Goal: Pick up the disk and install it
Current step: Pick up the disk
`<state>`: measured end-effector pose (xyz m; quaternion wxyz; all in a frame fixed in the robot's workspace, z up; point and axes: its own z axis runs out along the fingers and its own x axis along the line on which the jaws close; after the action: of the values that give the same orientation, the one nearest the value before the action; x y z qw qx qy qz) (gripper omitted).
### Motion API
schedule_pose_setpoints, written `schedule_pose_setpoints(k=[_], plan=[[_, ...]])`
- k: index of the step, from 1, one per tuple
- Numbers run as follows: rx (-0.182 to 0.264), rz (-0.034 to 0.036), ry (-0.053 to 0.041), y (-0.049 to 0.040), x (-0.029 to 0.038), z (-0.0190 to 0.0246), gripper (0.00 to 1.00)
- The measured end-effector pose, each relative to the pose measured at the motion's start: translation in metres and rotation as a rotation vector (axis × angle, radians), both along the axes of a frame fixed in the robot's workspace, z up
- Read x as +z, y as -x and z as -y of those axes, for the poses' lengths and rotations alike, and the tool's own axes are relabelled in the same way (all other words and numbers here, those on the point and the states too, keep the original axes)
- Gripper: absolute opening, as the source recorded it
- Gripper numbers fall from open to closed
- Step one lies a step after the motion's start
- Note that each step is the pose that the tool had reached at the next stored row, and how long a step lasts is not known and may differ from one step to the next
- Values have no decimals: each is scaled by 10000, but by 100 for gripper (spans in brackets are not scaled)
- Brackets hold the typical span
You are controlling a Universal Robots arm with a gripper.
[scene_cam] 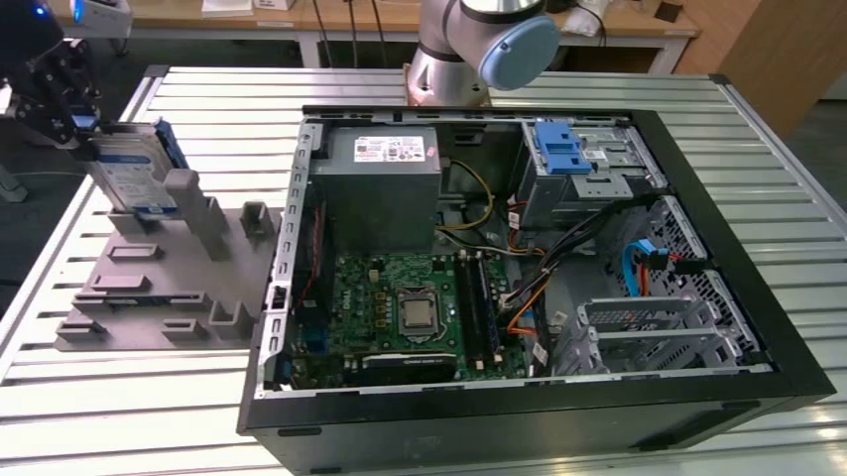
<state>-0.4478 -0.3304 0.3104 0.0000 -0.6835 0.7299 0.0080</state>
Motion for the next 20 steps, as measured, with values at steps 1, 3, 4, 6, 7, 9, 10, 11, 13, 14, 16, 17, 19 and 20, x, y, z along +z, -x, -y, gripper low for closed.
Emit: schedule_pose_setpoints(k=[1, 3, 4, 6, 7, 9, 10, 11, 13, 14, 16, 17, 19, 20], plan=[[0, -1, 0, 0, 11, 0, 36], [0, 0, 0, 0, 26, 0, 36], [0, 2, -1, 0, 28, 0, 36], [0, 0, 0, 0, 33, 0, 36], [0, 0, 0, 0, 35, 0, 36], [1, -1, 0, 0, 37, 0, 36], [0, -3, 1, 0, 40, 0, 36], [0, -4, 2, 1, 45, 0, 36], [0, -1, 0, 0, 53, 0, 36], [0, -1, 0, 0, 58, 0, 36], [0, 0, 0, 0, 68, 0, 36], [0, 0, 0, 0, 74, 0, 36], [0, 0, 0, 0, 85, 0, 36], [0, 0, 0, 0, 90, 0, 36]])
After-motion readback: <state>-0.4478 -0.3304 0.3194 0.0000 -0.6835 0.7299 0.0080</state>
